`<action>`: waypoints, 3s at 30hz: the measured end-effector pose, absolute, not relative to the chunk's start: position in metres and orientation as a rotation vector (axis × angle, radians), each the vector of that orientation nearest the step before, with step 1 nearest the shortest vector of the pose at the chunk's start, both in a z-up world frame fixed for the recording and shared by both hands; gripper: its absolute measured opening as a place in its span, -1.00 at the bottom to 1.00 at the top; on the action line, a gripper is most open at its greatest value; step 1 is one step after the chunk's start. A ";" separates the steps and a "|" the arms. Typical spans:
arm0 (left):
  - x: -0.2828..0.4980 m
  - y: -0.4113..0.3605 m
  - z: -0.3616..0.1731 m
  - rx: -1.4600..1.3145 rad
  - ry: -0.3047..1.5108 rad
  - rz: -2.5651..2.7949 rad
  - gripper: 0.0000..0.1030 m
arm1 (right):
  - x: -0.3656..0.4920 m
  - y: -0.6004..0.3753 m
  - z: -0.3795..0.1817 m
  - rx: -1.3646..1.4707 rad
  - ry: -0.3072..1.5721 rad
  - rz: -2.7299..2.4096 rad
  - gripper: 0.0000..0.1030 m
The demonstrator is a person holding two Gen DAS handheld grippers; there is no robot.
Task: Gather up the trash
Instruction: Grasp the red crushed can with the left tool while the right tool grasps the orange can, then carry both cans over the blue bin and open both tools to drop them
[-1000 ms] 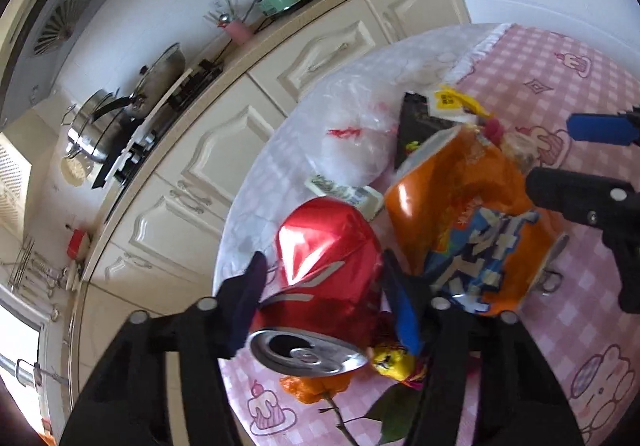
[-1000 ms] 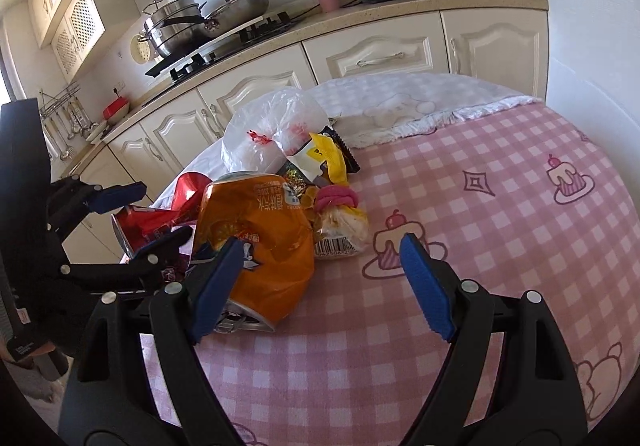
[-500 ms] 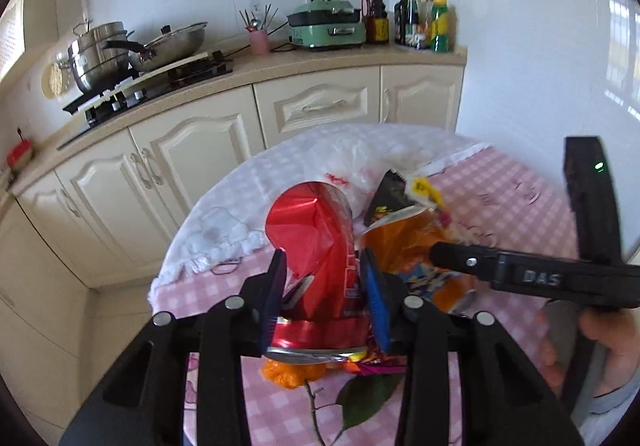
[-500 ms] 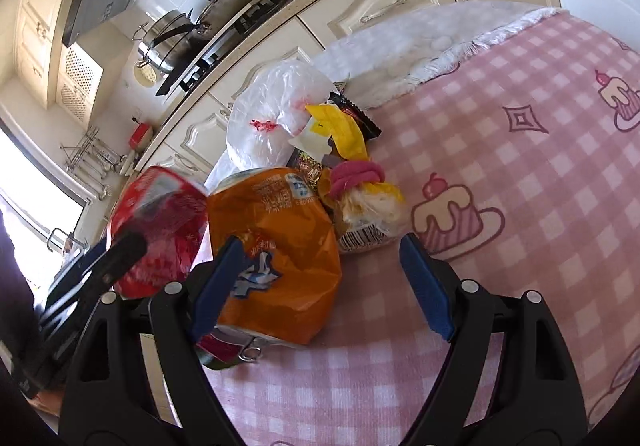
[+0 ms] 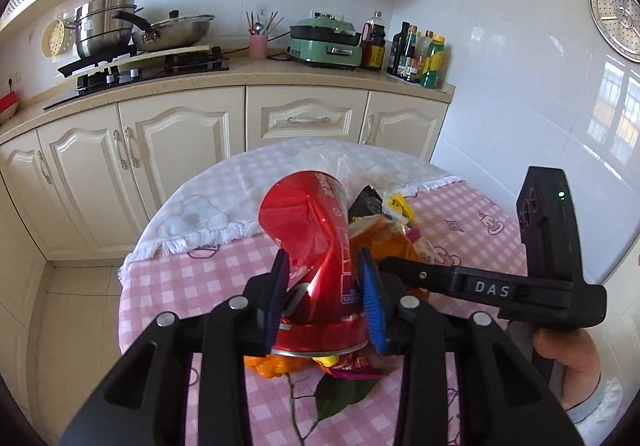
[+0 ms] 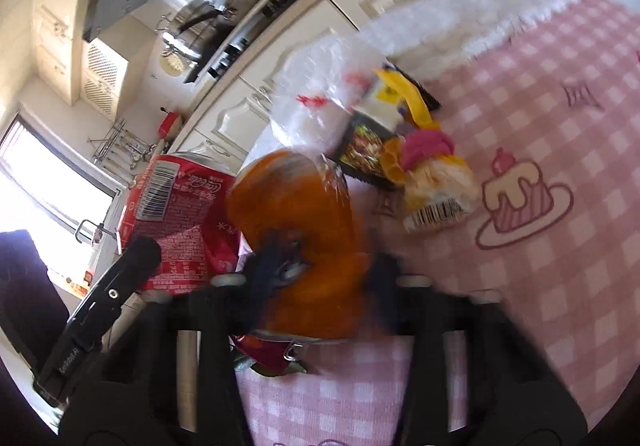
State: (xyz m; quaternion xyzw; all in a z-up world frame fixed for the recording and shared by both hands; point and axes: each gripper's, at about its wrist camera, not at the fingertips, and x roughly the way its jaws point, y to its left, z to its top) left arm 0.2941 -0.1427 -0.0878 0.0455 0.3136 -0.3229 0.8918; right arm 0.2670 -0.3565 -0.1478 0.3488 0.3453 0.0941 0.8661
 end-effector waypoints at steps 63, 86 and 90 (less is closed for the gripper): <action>0.242 0.116 -0.089 -0.235 0.589 -0.369 -0.74 | 0.251 -0.071 -0.062 0.134 0.509 0.444 -0.81; 0.325 0.323 -0.418 -0.500 1.118 0.034 -0.45 | 0.394 0.166 -0.425 0.003 1.259 0.519 -0.80; 0.323 0.333 -0.428 -0.506 1.131 0.081 -0.13 | 0.403 0.171 -0.442 0.013 1.288 0.511 -0.80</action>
